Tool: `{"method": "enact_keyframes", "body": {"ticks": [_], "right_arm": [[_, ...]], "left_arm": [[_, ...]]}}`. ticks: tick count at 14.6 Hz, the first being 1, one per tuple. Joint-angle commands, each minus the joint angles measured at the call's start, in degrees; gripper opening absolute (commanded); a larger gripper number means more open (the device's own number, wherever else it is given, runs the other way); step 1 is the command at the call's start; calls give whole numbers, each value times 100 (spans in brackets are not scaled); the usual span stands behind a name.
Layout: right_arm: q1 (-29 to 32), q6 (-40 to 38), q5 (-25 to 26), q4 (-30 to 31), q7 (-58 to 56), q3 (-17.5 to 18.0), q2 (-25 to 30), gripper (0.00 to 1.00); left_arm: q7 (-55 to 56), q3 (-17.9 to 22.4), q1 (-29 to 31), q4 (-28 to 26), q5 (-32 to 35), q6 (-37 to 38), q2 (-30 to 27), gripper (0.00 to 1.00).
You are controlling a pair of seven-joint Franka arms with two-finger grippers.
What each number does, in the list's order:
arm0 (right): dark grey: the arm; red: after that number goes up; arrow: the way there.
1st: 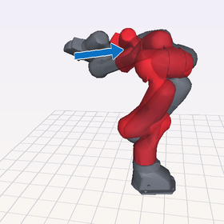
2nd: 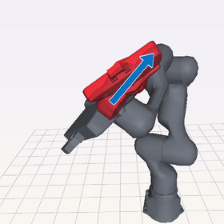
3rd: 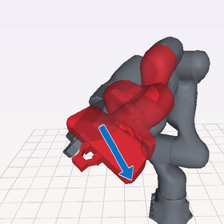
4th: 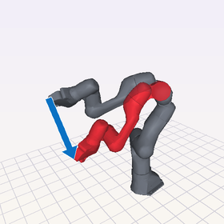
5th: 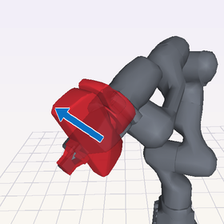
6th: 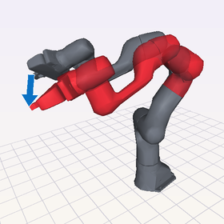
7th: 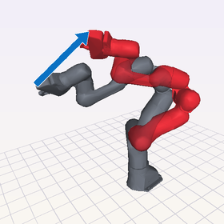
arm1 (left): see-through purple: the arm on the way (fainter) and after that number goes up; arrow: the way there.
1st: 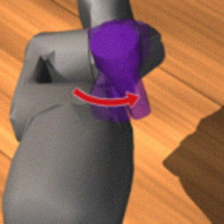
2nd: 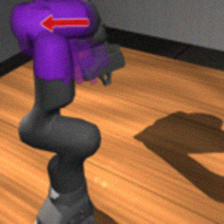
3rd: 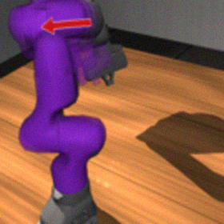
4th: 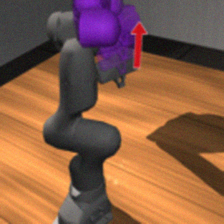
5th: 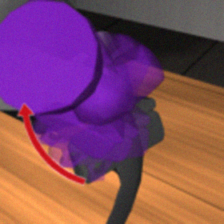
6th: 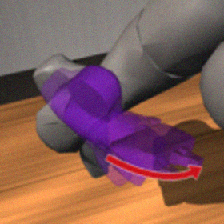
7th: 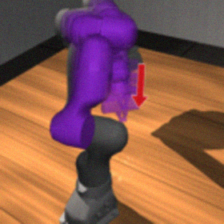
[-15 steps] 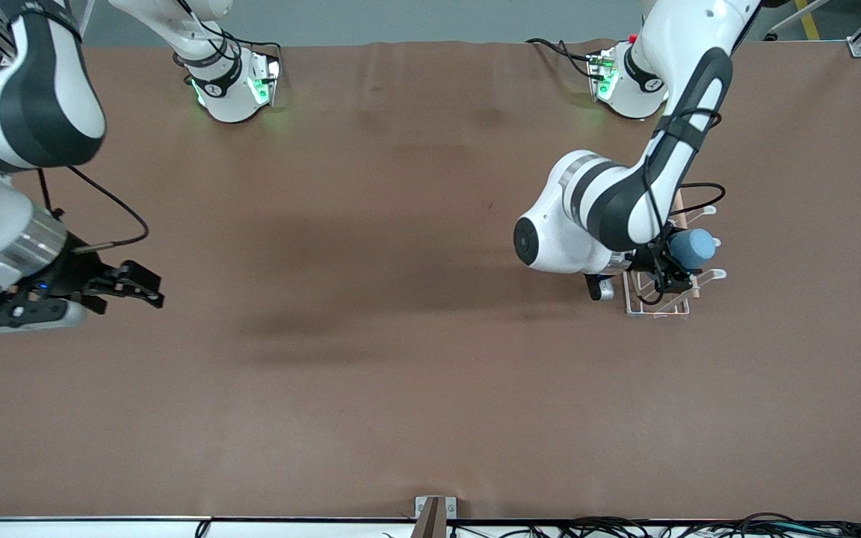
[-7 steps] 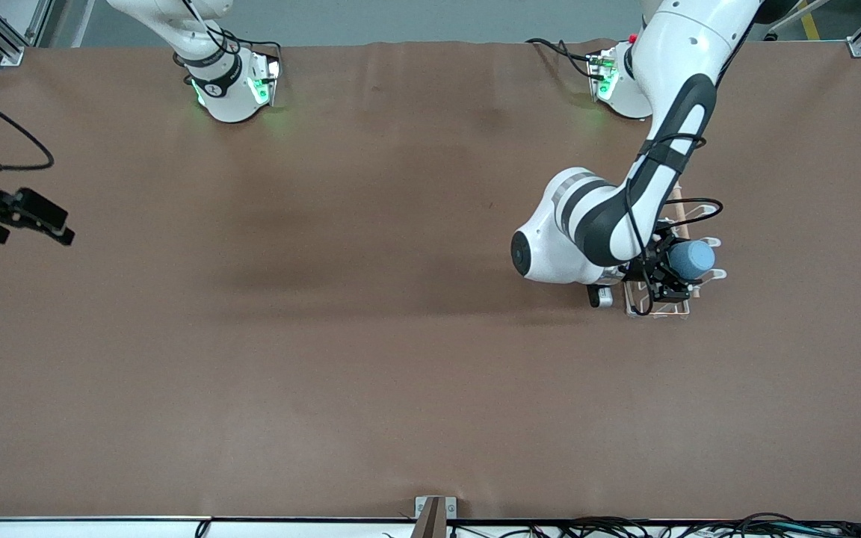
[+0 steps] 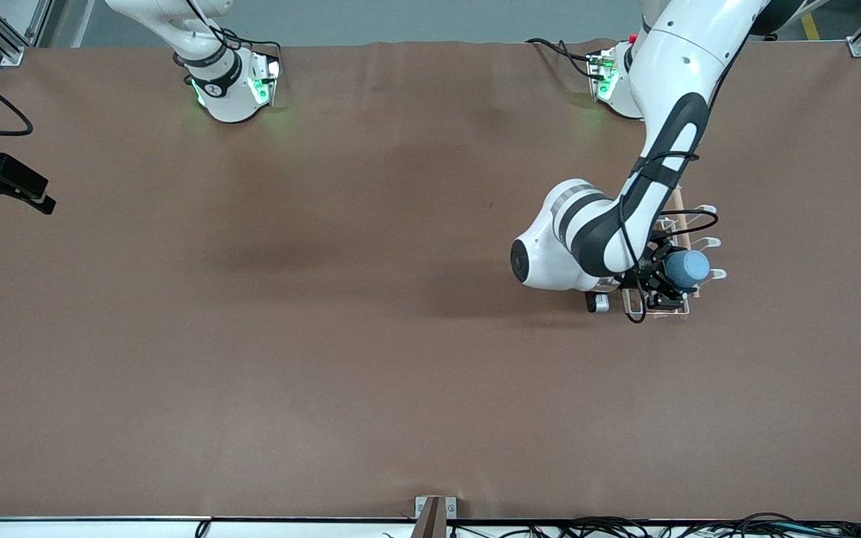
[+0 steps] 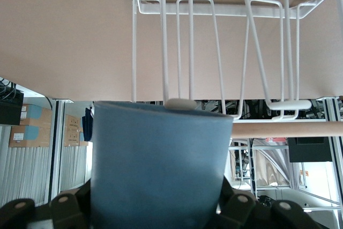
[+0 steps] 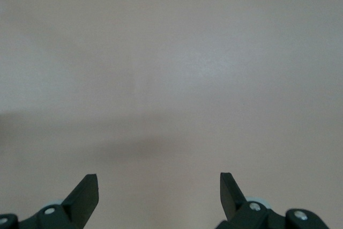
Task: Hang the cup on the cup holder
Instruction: 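Lower the cup onto a holder hook with the left gripper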
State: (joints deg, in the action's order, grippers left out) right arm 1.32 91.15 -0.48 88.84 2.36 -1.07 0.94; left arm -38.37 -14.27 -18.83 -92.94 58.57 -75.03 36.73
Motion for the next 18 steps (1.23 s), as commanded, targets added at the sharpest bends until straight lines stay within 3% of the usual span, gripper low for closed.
{"method": "enact_keyframes", "body": {"ticks": [1, 2, 3, 6, 10, 13, 16, 18], "right_arm": [[-290, 26, 92, 125, 54, -341, 143, 100], [-229, 34, 74, 81, 37, -324, 134, 100], [-107, 8, 39, -24, 36, -184, 117, 100], [158, -71, 74, -147, 36, 115, 108, 99], [106, -71, 56, -122, 28, 125, 99, 100], [105, -168, 56, -69, -8, 125, 90, 100], [123, -176, 48, -60, -25, 134, 90, 100], [123, -176, 48, -60, -156, 125, 90, 100]], "left_arm": [[57, -32, 29, 21, 129, -47, 53, 73], [75, -32, 20, 21, 120, -38, 53, 91], [153, -32, 20, 21, 120, -38, 53, 100], [224, -32, 20, 21, 120, -21, 1, 100], [355, -40, 11, 248, 41, 23, -289, 100], [707, -93, -41, 810, -178, 68, -518, 100], [1101, -102, -68, 1890, -1073, 59, -527, 100], [1654, -146, -33, 2156, -1408, -37, -553, 100]]}}
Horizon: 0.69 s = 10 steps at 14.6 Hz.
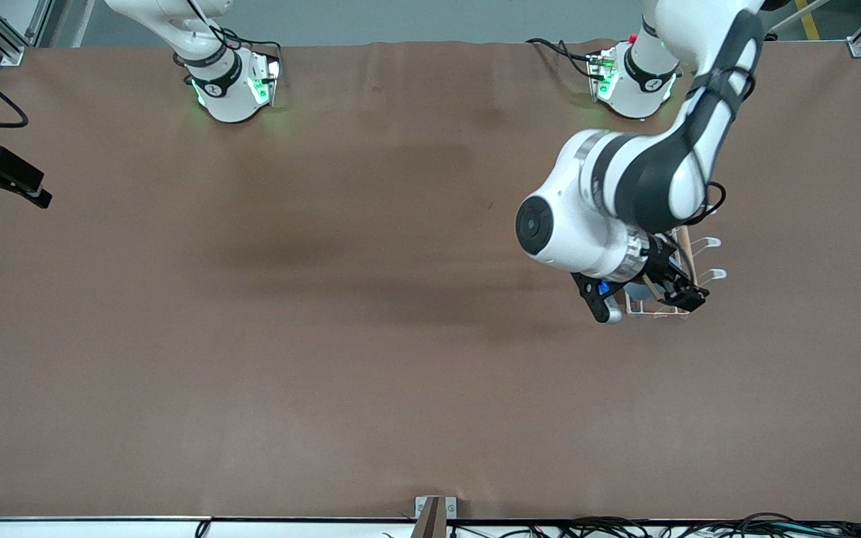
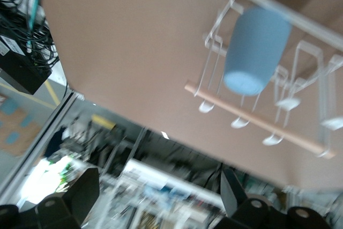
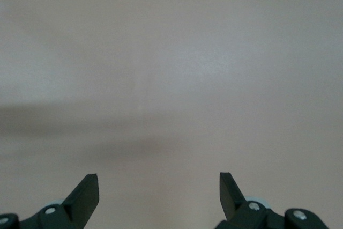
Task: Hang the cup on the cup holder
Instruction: 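Open the left gripper and lift it off the cup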
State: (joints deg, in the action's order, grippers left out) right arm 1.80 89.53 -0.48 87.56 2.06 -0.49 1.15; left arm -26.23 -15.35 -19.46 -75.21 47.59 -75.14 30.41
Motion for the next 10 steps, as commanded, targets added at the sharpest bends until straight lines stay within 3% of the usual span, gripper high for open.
{"method": "enact_keyframes", "body": {"ticks": [1, 6, 10], "right_arm": [[84, -14, 48, 68, -292, 66, 60, 100], [66, -93, 48, 68, -329, 66, 69, 100], [66, -85, 48, 77, -329, 66, 60, 100]], "left_arm": [[817, -64, 21, 393, -460, -114, 1, 100], [2734, -47, 309, 394, -1691, -616, -535, 100], [2755, -47, 741, 402, -2253, -1177, -966, 100]]}}
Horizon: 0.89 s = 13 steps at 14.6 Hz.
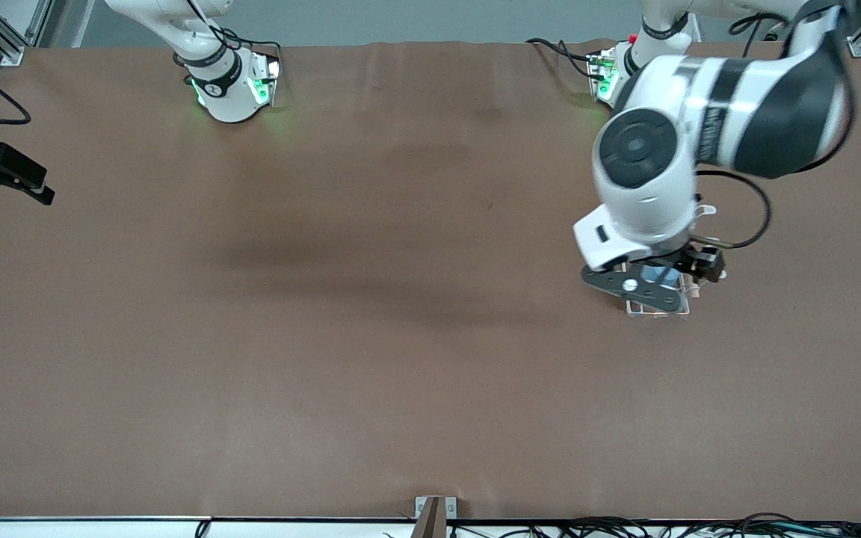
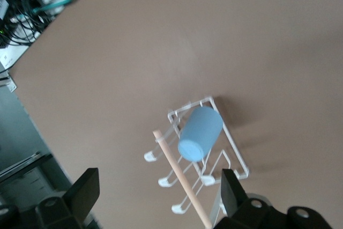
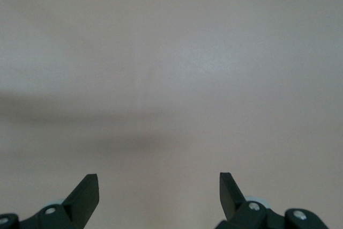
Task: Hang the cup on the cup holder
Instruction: 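Open the left gripper and lift it off the cup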
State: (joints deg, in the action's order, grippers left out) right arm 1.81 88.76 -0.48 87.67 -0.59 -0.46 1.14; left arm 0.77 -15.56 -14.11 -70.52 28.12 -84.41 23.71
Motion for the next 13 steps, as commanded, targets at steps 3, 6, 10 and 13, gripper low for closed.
{"method": "enact_keyframes", "body": {"ticks": [3, 6, 10, 13], "right_arm": [[65, -17, 48, 66, -65, 64, 62, 100], [65, -26, 48, 75, -65, 64, 62, 100], [65, -26, 48, 75, -65, 64, 62, 100], [65, -26, 48, 84, -65, 64, 62, 100]], "left_arm": [[108, 9, 654, -84, -1271, -261, -674, 100], [108, 44, 1304, -128, -2273, -252, -1086, 100], [108, 316, 1482, -768, -2732, -226, -1798, 100], [99, 527, 1508, -1541, -2926, -225, -2422, 100]]}}
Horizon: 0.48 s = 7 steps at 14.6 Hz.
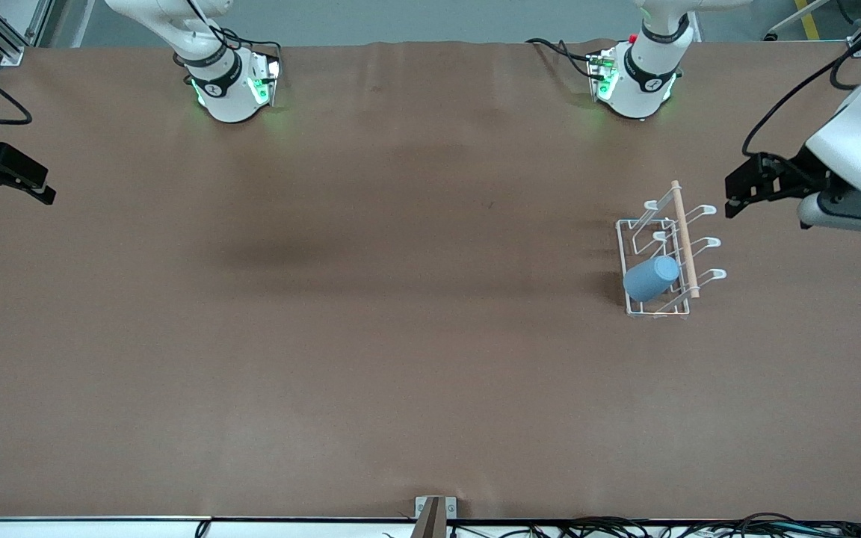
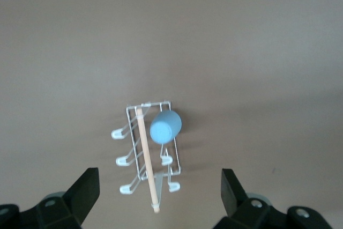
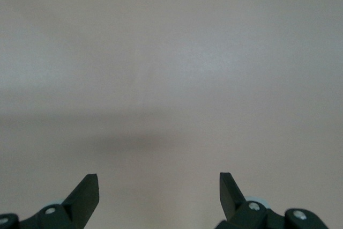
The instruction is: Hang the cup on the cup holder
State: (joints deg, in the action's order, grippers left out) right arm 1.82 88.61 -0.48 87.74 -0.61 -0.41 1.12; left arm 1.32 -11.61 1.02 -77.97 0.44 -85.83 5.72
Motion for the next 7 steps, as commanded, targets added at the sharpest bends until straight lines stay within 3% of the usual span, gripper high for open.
{"method": "enact_keyframes", "body": {"ticks": [1, 4, 7], "right_arm": [[64, -10, 48, 76, -62, 59, 63, 100], [64, -115, 48, 76, -62, 59, 72, 100], [64, -125, 48, 76, -62, 59, 64, 100]], "left_arm": [[61, 132, 12, -1051, -193, -83, -825, 100], [97, 132, 83, -1685, -202, -179, -1318, 100], [114, 220, 92, -1985, -185, -215, -1565, 100]]}}
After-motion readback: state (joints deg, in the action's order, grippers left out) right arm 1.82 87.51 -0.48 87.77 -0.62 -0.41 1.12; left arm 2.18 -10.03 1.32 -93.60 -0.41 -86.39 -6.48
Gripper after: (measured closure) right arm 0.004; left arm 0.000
